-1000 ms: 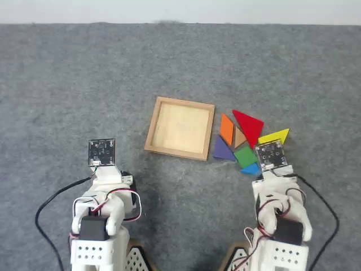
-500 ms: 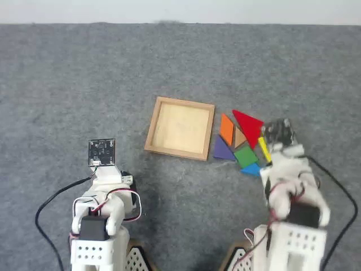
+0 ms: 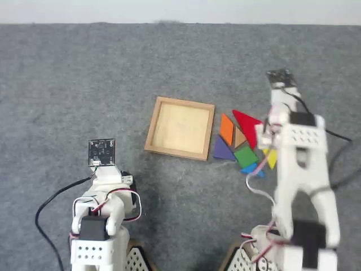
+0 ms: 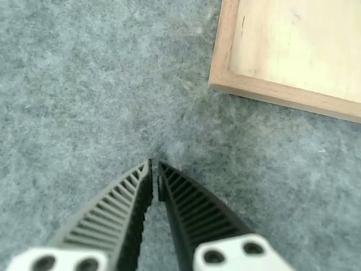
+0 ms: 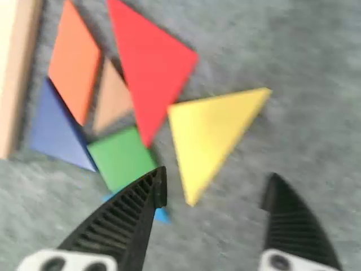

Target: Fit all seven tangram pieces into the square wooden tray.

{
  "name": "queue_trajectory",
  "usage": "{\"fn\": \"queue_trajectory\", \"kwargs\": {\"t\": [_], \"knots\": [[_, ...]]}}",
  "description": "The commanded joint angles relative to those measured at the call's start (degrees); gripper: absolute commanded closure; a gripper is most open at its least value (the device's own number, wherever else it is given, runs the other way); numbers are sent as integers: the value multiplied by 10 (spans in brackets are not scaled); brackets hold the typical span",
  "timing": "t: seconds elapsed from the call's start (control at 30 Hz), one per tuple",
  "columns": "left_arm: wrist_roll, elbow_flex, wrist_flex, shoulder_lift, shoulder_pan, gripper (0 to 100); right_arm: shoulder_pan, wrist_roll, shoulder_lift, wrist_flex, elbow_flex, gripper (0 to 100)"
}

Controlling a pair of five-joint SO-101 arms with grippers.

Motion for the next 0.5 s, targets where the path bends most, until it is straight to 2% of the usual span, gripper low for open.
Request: {"fn": "queue_trajectory", "kwargs": {"t": [0.0,0.17,0.47], "knots": [[-9,-7,3,-11,-4,986,-33,-106,69,13,-93,680],[-9,-7,3,-11,-4,986,-18,-206,167,11,-155,680],[-9,-7,3,-11,-4,986,1,-213,292,8,-227,680]]}}
